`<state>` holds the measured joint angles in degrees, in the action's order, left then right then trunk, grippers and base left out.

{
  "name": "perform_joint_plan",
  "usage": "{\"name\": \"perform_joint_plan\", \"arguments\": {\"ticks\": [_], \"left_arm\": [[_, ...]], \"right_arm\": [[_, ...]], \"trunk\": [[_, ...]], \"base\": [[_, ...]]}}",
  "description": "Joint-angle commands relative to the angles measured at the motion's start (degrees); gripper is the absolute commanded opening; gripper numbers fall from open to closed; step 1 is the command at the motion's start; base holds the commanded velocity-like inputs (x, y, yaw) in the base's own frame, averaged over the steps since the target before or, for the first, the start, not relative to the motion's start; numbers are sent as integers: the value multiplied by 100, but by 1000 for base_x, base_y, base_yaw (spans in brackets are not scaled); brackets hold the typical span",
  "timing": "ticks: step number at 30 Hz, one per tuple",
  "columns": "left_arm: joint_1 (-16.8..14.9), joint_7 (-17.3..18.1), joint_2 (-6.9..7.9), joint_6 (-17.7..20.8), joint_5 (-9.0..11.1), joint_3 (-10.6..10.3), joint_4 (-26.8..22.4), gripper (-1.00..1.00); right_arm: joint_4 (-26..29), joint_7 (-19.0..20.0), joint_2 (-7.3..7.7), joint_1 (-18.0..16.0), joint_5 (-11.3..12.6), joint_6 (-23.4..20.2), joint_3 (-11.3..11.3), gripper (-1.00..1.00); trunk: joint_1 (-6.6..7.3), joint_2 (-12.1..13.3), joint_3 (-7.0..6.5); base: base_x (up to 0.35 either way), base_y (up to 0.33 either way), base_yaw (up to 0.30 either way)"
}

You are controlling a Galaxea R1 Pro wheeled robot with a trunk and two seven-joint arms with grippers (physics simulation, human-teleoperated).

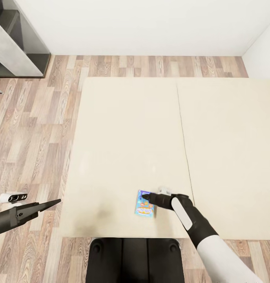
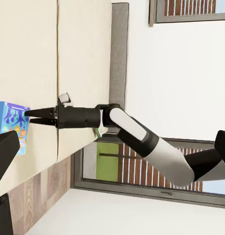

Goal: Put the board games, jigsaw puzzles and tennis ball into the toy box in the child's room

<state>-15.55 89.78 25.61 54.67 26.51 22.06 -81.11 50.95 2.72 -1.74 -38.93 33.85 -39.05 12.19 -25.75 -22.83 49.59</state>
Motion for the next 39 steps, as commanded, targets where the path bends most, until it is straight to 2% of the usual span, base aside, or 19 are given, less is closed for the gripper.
{"name": "perform_joint_plan", "arguments": {"ticks": [1,9,13,39], "left_arm": [[-1,22,1,61,-2,0,-1,100],[-1,22,-3,61,0,0,-1,100],[-1,22,-9,61,2,0,-1,100],[-1,22,-4,61,1,0,-1,100]], "right_arm": [[1,21,1,-9,-54,-24,-3,100],[-19,13,-25,-25,-520,-24,-4,100],[-33,8,-27,-26,-600,-24,-3,100],[-138,-7,-30,-27,-627,-81,-5,100]], "trunk": [[-3,-9,6],[-3,-9,6],[-3,-9,6],[-3,-9,25]], "base": [[0,0,0],[0,0,0],[0,0,0],[0,0,5]]}}
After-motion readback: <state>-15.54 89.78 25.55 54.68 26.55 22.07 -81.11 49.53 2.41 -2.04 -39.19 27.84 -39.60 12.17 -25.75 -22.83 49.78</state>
